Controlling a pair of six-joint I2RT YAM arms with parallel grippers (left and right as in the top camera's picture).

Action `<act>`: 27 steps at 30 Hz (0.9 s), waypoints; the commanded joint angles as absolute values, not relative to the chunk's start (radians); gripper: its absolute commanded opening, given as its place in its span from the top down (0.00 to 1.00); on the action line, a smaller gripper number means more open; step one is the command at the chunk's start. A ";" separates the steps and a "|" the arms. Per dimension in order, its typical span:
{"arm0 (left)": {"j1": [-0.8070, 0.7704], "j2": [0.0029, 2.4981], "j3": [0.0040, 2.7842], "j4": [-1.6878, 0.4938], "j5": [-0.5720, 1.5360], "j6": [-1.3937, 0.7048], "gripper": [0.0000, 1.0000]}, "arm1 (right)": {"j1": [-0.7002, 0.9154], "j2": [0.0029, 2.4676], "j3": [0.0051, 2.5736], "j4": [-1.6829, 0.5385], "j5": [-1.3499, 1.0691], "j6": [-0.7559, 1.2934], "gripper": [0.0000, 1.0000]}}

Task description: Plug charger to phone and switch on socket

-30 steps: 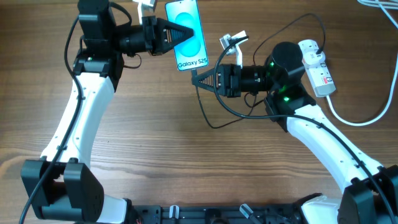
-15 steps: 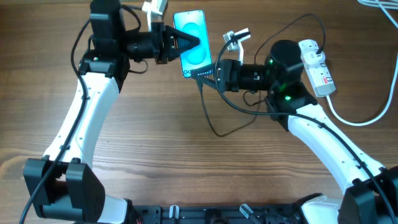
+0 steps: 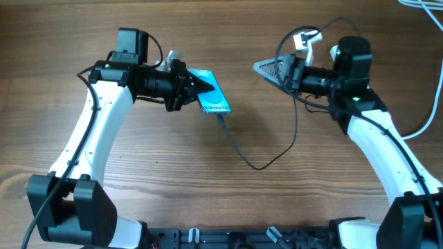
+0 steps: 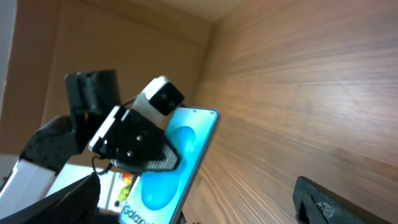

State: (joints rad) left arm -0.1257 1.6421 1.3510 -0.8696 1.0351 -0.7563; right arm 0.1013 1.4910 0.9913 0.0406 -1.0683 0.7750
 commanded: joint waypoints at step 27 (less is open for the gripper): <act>-0.280 1.846 1.359 -0.672 0.392 -0.415 0.96 | -0.489 1.873 1.327 -0.615 0.000 0.261 0.00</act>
